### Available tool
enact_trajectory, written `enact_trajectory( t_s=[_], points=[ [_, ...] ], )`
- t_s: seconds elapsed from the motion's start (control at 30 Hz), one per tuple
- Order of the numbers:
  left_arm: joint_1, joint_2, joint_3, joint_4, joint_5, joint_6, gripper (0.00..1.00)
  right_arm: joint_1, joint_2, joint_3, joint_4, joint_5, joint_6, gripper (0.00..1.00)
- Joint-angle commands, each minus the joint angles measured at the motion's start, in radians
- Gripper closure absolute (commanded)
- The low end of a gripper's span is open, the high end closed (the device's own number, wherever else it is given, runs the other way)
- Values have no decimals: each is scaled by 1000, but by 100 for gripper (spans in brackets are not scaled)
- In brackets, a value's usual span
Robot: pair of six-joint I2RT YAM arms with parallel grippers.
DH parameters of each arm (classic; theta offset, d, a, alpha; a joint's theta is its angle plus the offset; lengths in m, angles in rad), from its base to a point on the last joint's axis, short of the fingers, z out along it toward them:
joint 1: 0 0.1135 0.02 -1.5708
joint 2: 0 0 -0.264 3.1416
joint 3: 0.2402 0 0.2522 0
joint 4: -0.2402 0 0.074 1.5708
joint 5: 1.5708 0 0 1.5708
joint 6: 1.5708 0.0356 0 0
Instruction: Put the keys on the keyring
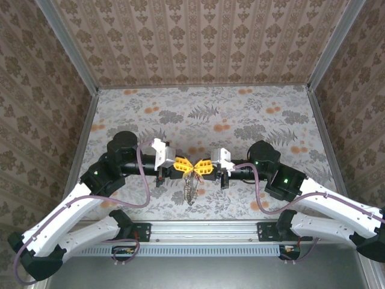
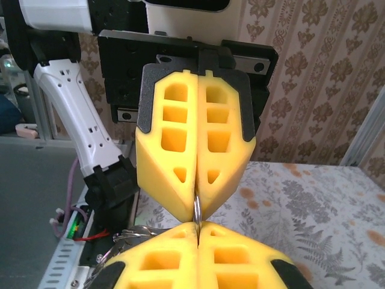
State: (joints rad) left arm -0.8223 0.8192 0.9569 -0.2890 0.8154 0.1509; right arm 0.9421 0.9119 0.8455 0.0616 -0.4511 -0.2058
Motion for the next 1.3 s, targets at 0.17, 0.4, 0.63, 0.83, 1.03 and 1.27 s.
enact_trajectory(
  t_s=[0.17, 0.4, 0.63, 0.83, 1.03, 1.27],
  points=[
    [-40, 29, 111, -242, -264, 140, 91, -2, 50, 176, -271, 180, -103, 100],
    [-103, 75, 130, -290, -400, 181, 81, 0, 150, 332, -509, 188, -168, 100],
    [-123, 98, 128, -268, -412, 185, 80, 2, 195, 370, -564, 175, -176, 100],
    [-124, 97, 122, -258, -389, 180, 99, 1, 216, 390, -591, 143, -186, 100],
    [-122, 86, 118, -248, -357, 181, 100, 2, 178, 363, -551, 99, -182, 100],
    [-67, 20, 84, -181, -253, 131, 100, -7, 51, 200, -370, 131, -92, 70]
  ],
)
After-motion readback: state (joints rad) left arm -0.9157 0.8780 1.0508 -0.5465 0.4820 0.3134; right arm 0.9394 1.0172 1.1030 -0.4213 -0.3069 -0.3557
